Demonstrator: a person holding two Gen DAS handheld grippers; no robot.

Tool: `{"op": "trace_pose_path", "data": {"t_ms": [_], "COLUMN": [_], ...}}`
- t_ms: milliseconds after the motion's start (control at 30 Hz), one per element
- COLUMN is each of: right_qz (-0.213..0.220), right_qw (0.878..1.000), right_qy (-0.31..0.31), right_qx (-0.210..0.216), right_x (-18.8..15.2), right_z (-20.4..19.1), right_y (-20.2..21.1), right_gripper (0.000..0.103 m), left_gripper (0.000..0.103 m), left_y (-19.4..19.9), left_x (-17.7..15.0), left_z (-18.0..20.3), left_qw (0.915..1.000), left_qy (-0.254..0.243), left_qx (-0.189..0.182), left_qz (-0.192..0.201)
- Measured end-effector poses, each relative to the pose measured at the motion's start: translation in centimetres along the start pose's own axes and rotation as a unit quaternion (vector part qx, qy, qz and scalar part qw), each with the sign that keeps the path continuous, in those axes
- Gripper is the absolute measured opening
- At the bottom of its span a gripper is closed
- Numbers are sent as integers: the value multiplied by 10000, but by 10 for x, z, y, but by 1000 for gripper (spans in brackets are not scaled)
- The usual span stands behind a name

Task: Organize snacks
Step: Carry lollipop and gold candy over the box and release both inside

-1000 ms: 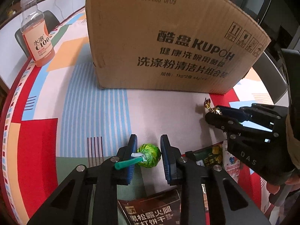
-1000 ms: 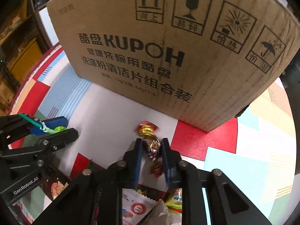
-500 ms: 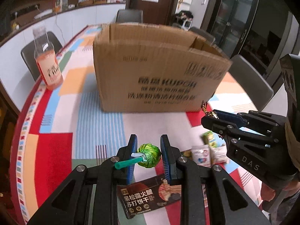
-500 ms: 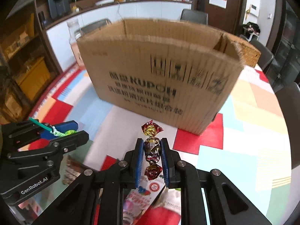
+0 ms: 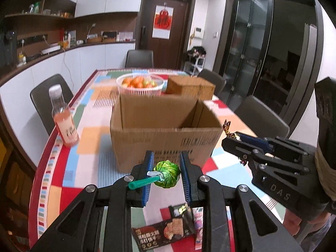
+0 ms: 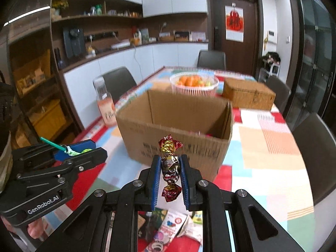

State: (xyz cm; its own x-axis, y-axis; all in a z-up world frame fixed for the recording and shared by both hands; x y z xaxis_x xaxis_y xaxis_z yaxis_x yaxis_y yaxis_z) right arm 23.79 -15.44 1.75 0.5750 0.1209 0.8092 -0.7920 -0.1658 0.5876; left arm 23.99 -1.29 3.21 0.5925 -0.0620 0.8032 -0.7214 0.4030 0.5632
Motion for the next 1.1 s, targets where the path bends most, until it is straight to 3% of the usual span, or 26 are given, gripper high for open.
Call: {"op": "trace_pose_path", "data": {"t_ms": [267,433,967,1000,1067,1100], "right_qz": [405,447,-39,-68,-92,-165], "right_qw": [9991,9989,9992,9991,9988,9982], "right_qy": [-125,-151,-308,-325,-350,-374], "right_qx": [-6,-65,-251,-263,-331,-445], "right_x": [33,50,73,73,73,71], "right_z": [0,7,32,33,36,39], "right_y": [5,-4,-75,-79,-85,-89], "right_gripper": [19,19,19,19,20,28], "left_gripper": [26,26,26,29,45,53], "left_y": [3,-10,-97,-102,-104,-103], "left_x": [40,60,94,95,95,94], "left_z": [4,0,-18,-19,-22,-24], "left_qw": [9992,9992,9996,9994,9994,9995], "left_qy": [-117,-95,-60,-80,-60,-13], "left_qx": [-20,-1,3,29,100,110], "left_qz": [372,390,-282,-328,-339,-299]}}
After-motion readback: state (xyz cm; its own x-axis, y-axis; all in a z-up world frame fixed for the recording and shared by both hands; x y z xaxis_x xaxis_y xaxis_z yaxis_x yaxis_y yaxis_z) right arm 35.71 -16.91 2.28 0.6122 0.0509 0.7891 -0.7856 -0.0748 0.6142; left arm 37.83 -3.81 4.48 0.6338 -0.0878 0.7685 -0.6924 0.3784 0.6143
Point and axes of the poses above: each gripper's, at about its wrist camera, not at the fingertips, and y roughly against the way its jaws point, z to its right, x to its top, the point moved 3 cm from there along -y, roughly the way its jaws point, and after that the axes turned 5 degrees about -x, right-handed, at the moved point
